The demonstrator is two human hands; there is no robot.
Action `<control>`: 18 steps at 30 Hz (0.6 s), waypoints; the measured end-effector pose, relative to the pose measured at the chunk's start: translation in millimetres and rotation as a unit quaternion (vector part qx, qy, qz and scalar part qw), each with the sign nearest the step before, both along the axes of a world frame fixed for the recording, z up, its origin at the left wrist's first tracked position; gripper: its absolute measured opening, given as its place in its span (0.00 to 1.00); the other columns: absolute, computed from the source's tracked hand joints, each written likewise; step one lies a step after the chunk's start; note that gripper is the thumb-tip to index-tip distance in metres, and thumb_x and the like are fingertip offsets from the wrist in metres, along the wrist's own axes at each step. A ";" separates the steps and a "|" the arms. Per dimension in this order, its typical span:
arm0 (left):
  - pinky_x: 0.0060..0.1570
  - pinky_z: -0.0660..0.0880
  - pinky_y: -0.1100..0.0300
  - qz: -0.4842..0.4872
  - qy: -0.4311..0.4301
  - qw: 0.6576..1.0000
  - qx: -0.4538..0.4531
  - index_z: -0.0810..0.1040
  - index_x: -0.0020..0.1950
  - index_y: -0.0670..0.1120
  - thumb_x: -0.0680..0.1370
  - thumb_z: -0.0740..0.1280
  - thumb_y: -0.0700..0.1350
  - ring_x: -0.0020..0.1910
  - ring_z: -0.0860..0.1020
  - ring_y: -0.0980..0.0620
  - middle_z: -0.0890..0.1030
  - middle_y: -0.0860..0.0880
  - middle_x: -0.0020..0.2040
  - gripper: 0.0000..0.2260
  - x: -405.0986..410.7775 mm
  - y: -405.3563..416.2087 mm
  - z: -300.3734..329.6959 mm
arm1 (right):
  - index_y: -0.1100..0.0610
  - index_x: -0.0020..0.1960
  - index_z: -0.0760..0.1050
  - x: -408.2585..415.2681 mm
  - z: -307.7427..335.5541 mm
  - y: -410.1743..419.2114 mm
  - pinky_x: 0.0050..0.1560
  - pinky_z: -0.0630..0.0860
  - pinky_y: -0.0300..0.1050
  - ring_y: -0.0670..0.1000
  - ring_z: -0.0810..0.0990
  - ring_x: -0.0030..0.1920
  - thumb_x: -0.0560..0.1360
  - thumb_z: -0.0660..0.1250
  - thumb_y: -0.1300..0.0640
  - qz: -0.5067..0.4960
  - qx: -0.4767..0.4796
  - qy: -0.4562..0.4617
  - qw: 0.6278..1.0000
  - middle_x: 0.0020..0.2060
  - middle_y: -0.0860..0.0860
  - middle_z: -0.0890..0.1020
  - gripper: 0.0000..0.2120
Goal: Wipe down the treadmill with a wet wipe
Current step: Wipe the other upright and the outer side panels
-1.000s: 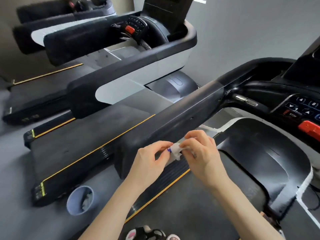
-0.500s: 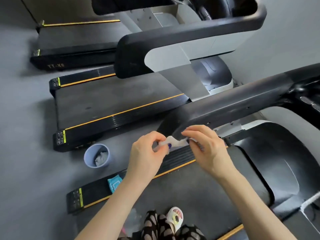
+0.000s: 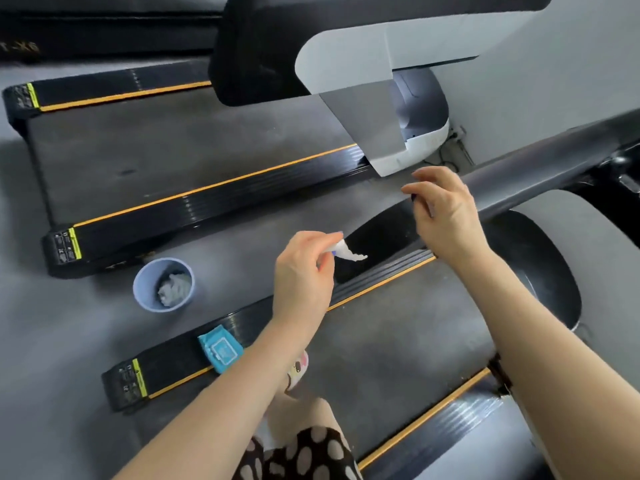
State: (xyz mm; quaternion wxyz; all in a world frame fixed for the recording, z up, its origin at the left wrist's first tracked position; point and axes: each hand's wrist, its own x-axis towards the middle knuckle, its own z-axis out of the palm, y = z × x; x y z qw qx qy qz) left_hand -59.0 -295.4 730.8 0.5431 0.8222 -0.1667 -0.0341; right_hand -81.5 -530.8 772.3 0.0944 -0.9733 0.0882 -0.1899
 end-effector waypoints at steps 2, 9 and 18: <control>0.52 0.71 0.75 -0.001 0.003 1.000 0.001 0.85 0.56 0.42 0.74 0.65 0.26 0.50 0.78 0.57 0.83 0.50 0.51 0.17 11.5 -5.2 -8.7 | 0.62 0.52 0.84 18.4 -9.2 -4.6 0.58 0.77 0.59 0.63 0.80 0.55 0.75 0.64 0.68 0.005 -0.007 0.014 1.000 0.57 0.61 0.80 0.11; 0.52 0.77 0.64 0.014 0.051 0.998 0.044 0.83 0.52 0.46 0.77 0.69 0.33 0.51 0.79 0.55 0.83 0.53 0.51 0.10 49.8 -27.1 -33.4 | 0.65 0.62 0.78 51.2 -44.9 -11.4 0.65 0.70 0.58 0.63 0.73 0.66 0.76 0.59 0.69 -0.028 0.007 0.020 0.999 0.67 0.63 0.75 0.17; 0.52 0.73 0.74 -0.045 0.049 0.997 -0.026 0.86 0.48 0.44 0.74 0.73 0.31 0.49 0.79 0.58 0.84 0.50 0.50 0.10 77.5 -84.3 -55.7 | 0.68 0.59 0.78 49.7 -50.1 -6.6 0.63 0.75 0.58 0.60 0.74 0.66 0.79 0.56 0.68 -0.038 0.044 -0.048 0.997 0.66 0.64 0.75 0.14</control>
